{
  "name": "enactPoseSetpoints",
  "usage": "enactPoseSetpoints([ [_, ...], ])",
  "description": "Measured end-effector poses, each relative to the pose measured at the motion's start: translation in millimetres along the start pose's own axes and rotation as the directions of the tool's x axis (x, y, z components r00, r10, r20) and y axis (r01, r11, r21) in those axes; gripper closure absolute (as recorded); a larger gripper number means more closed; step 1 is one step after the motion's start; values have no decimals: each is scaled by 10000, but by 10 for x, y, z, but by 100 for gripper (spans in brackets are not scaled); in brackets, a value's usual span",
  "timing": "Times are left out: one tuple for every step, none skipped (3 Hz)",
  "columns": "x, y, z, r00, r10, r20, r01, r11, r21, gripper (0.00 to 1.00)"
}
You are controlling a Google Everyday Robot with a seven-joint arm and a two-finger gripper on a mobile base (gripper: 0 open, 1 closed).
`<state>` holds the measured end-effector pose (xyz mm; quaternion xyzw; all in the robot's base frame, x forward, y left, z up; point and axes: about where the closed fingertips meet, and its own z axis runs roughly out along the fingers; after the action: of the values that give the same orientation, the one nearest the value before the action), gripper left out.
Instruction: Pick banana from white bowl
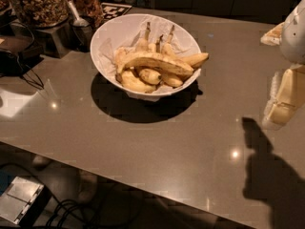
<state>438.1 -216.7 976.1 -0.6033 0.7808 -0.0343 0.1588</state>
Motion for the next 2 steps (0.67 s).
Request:
enactPoseSetpoints([
  [-42, -13, -13, 9999, 28, -105, -27, 10000, 75, 0],
  [-197, -88, 68, 9983, -131, -564, 117, 9996, -259, 0],
])
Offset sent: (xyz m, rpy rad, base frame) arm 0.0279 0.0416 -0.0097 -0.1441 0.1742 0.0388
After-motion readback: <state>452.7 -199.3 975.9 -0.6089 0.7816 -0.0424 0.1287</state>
